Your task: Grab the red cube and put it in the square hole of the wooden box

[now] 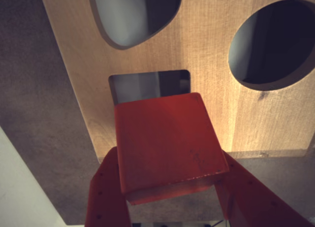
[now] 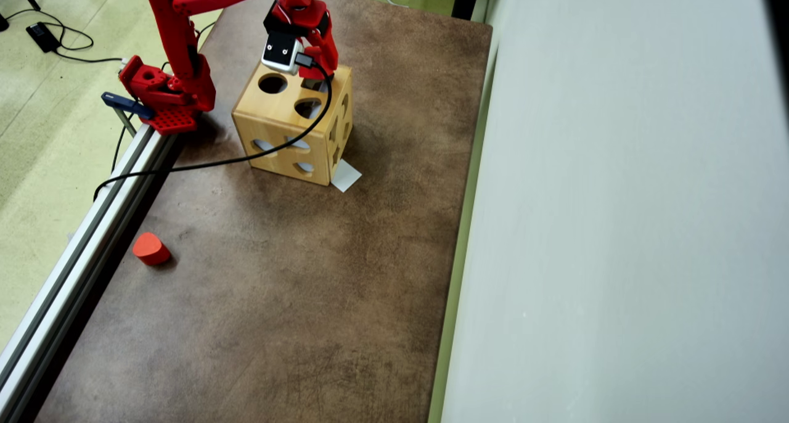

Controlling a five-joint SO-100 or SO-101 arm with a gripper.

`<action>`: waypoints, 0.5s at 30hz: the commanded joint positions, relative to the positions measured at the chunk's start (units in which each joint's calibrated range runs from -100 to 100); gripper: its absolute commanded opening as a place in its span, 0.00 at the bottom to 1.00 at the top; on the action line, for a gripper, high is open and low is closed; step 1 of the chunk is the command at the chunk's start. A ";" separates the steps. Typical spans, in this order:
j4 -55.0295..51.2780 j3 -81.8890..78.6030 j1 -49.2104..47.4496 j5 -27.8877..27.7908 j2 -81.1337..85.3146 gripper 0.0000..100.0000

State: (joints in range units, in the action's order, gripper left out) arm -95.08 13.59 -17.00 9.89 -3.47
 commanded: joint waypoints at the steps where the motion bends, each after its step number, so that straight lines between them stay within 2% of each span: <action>1: -2.19 0.90 -0.46 -0.34 0.29 0.05; 8: -2.27 0.19 -1.28 -0.29 1.31 0.27; 15: -2.35 0.10 -1.35 -0.29 1.22 0.27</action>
State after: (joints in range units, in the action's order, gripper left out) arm -97.66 13.59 -18.00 9.89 -3.47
